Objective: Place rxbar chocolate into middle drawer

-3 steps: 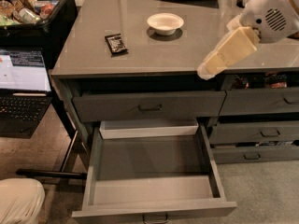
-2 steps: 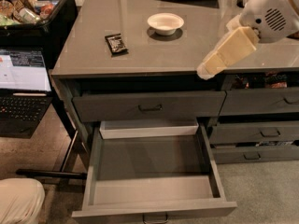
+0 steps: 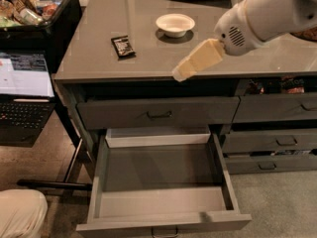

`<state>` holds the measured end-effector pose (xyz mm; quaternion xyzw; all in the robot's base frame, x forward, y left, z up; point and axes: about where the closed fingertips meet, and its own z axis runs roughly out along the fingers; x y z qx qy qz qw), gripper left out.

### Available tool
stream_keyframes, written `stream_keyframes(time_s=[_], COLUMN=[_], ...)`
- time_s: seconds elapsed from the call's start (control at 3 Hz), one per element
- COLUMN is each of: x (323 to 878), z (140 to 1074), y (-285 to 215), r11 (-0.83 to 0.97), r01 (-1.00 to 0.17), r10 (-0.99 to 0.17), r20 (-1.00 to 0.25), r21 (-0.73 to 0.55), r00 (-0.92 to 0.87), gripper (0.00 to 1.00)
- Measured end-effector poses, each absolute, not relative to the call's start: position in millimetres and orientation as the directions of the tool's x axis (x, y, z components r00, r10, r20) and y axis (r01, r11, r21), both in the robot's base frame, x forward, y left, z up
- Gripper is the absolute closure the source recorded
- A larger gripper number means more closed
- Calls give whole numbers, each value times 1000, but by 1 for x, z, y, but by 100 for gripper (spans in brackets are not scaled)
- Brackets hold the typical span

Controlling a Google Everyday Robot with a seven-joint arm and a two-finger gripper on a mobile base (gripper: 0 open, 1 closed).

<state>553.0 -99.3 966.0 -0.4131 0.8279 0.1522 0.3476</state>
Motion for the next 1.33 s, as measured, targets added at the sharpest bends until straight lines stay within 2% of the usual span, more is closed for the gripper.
stream_keyframes(time_s=[0.33,0.67,1.33], x=[598,612,633], z=[956,971,961], y=[-53,-50,-40], r11=[655,684,709], r01=[-755,-728,-703], r10=[-504,-460,-448], r20=[-761,-802,-808], r21=[-28,-46,-61], r00=[-409,-382,-382], gripper=[0,0,0])
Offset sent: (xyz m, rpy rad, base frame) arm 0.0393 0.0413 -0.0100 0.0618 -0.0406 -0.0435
